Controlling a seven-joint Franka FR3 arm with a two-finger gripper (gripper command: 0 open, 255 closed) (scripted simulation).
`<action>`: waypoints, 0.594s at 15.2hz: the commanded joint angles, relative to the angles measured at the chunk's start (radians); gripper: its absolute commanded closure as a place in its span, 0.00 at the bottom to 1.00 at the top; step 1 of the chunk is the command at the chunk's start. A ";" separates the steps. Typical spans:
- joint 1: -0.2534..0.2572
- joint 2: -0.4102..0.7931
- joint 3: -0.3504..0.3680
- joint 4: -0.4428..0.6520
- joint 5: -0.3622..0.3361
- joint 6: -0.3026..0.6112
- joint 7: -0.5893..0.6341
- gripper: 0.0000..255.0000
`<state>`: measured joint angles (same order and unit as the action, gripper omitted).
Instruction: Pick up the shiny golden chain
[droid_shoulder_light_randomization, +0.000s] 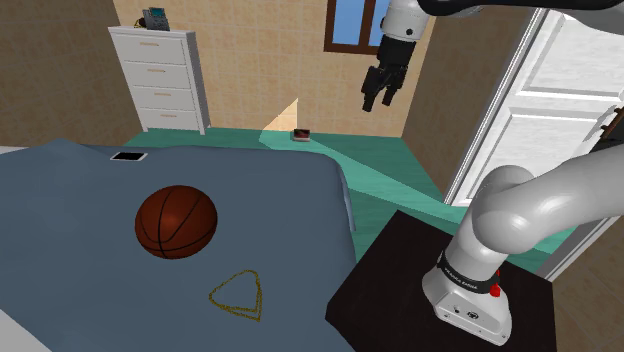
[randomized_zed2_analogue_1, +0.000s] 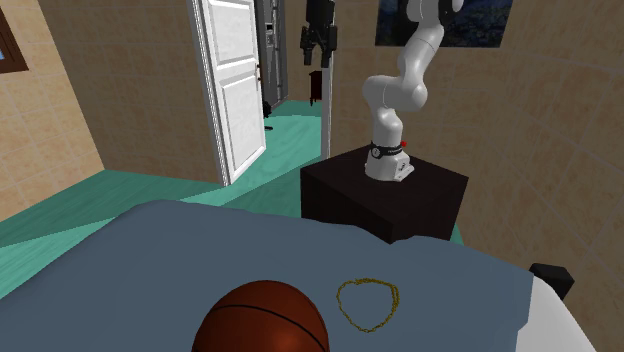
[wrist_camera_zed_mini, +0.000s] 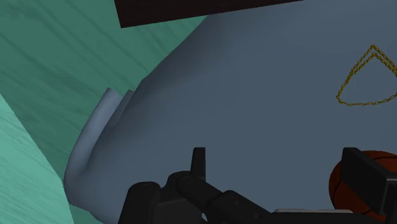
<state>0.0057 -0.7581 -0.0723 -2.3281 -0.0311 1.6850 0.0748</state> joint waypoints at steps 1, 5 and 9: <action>0.000 0.000 0.000 0.000 0.000 0.000 0.000 0.00; 0.013 0.003 0.073 -0.100 0.025 0.099 0.094 0.00; 0.029 0.033 0.148 -0.179 0.050 0.204 0.189 0.00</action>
<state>0.0312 -0.7328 0.0567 -2.4845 0.0132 1.8577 0.2378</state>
